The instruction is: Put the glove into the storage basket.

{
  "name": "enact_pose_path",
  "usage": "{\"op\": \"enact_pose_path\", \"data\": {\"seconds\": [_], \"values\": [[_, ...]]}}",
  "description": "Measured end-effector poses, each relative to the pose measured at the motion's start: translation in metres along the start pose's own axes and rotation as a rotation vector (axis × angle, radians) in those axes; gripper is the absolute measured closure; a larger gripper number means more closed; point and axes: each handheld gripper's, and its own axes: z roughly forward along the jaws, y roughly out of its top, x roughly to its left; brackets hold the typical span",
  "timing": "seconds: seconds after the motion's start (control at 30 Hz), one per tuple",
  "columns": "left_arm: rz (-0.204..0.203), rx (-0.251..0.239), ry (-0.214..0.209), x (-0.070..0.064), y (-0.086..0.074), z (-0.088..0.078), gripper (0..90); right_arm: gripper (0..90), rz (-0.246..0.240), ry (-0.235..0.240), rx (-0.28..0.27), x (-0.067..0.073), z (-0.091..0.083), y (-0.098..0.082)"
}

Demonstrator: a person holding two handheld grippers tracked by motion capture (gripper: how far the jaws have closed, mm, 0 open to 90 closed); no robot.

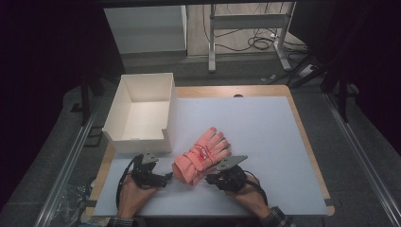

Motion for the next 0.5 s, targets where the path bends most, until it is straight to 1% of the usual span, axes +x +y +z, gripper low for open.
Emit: {"op": "enact_pose_path", "data": {"seconds": [0.07,0.1,0.17,0.23,0.3,0.33,0.43,0.5], "values": [[0.011,0.011,-0.015,0.000,0.000,-0.002,3.7,78.4,0.006,-0.024,-0.002,-0.004,-0.008,-0.005],[0.021,0.026,-0.025,0.000,0.000,-0.004,3.9,77.3,0.007,-0.033,-0.003,-0.006,-0.011,-0.006],[0.027,0.033,-0.044,-0.001,0.000,-0.007,3.7,73.6,0.014,-0.061,-0.004,-0.011,-0.019,-0.011],[0.030,0.029,-0.052,-0.003,-0.001,-0.012,3.0,70.5,0.020,-0.091,-0.003,-0.016,-0.028,-0.017],[0.025,0.024,-0.065,-0.005,-0.002,-0.016,2.2,67.5,0.038,-0.119,-0.004,-0.023,-0.037,-0.023],[0.030,0.028,-0.070,-0.006,-0.001,-0.018,1.8,65.9,0.045,-0.135,-0.008,-0.026,-0.042,-0.025],[0.053,0.037,-0.079,-0.011,0.003,-0.027,1.0,60.3,0.056,-0.192,-0.007,-0.034,-0.055,-0.033],[0.064,0.034,-0.096,-0.015,0.008,-0.034,0.8,55.7,0.063,-0.234,-0.009,-0.041,-0.063,-0.039]]}}
